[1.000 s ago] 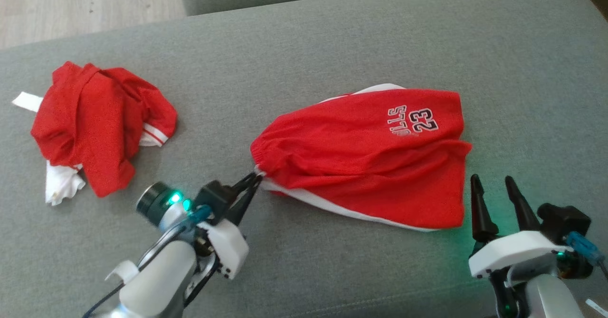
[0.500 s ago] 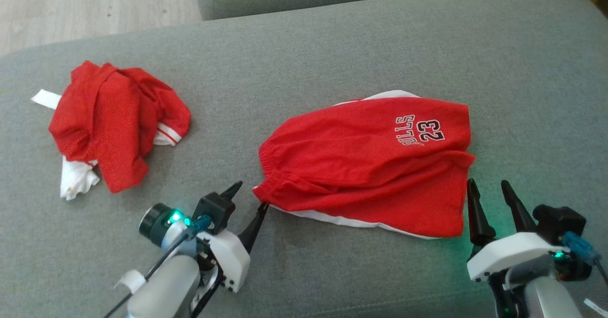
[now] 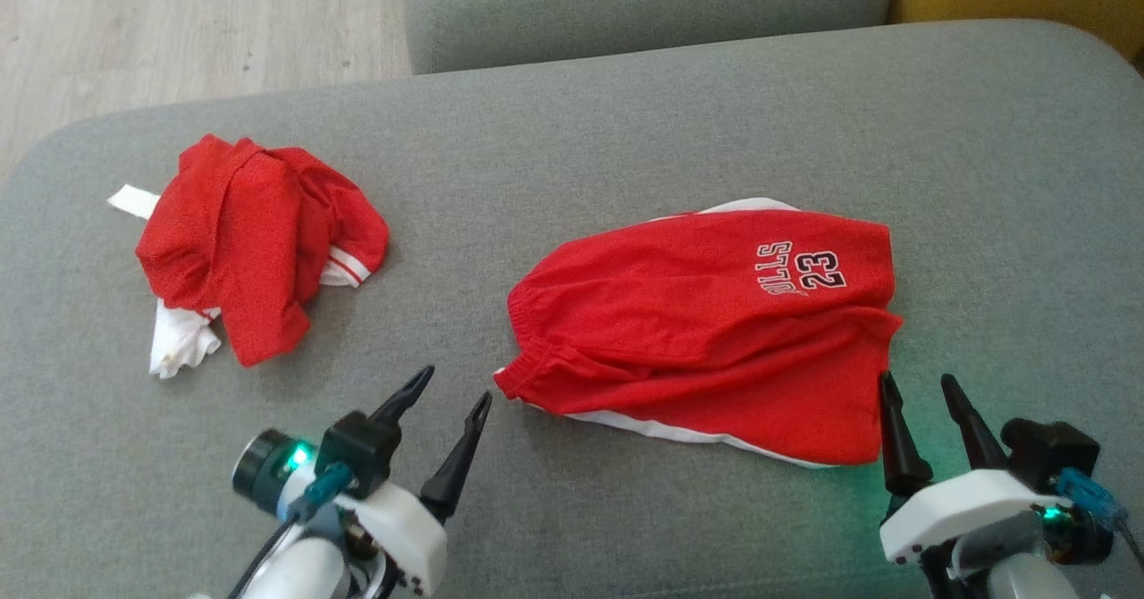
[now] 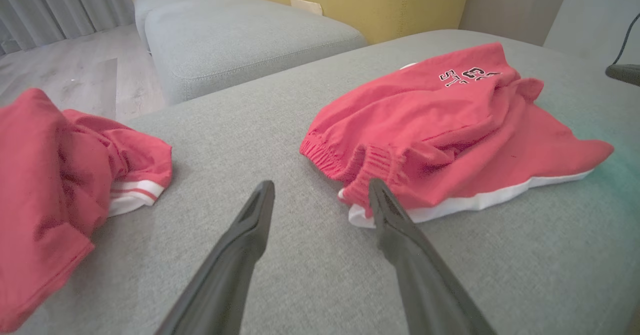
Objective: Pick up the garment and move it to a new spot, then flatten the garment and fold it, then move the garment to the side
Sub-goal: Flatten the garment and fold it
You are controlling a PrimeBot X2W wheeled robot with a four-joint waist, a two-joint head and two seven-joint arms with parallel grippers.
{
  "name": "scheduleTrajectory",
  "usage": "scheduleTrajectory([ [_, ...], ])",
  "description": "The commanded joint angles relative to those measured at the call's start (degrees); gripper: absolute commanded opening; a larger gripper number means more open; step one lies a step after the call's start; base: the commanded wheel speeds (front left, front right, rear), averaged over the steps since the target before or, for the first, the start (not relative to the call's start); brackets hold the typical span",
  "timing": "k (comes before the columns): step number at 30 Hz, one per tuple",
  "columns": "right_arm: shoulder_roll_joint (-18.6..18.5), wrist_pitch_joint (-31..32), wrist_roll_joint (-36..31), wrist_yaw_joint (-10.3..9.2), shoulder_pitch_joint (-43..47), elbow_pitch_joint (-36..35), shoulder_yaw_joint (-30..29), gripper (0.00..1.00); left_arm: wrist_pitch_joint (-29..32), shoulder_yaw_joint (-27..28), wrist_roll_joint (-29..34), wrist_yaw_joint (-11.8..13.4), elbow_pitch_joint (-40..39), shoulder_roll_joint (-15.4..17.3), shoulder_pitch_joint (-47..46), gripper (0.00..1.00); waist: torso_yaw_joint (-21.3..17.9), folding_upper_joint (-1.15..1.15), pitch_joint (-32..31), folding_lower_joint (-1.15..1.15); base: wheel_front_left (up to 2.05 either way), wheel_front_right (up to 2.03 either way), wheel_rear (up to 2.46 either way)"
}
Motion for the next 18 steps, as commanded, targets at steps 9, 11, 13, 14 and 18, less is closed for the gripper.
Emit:
scheduleTrajectory([
  [9,-0.4,-0.4,0.6,-0.05,-1.3,-2.3,2.1,1.0,-0.3,3.1,4.5,-1.2,-1.6,1.5,-0.7,1.0,-0.2,0.0,0.3,0.0,0.0,0.0,0.0],
  [11,-0.4,-0.5,0.6,-0.05,-1.5,-2.4,2.1,1.0,-0.3,2.7,5.6,-1.6,-0.6,1.4,-1.4,1.0,-0.4,0.0,0.7,0.0,0.0,0.0,0.0],
  [13,-0.4,-0.5,0.6,-0.05,-1.8,-2.5,2.0,1.0,-0.3,2.1,6.5,-2.1,0.5,1.2,-2.5,1.0,-0.6,0.0,1.3,0.0,0.0,0.0,0.0],
  [14,-0.4,-0.5,0.6,-0.05,-1.9,-2.5,2.1,1.0,-0.3,1.7,7.1,-2.3,1.3,1.2,-3.1,1.0,-0.7,0.0,1.5,0.0,0.0,0.0,0.0],
  [18,-0.4,-0.6,0.5,-0.05,-2.5,-2.5,2.2,1.0,-0.3,0.7,8.5,-3.0,4.1,0.6,-5.9,1.0,-1.2,0.0,2.5,0.0,0.0,0.0,0.0],
])
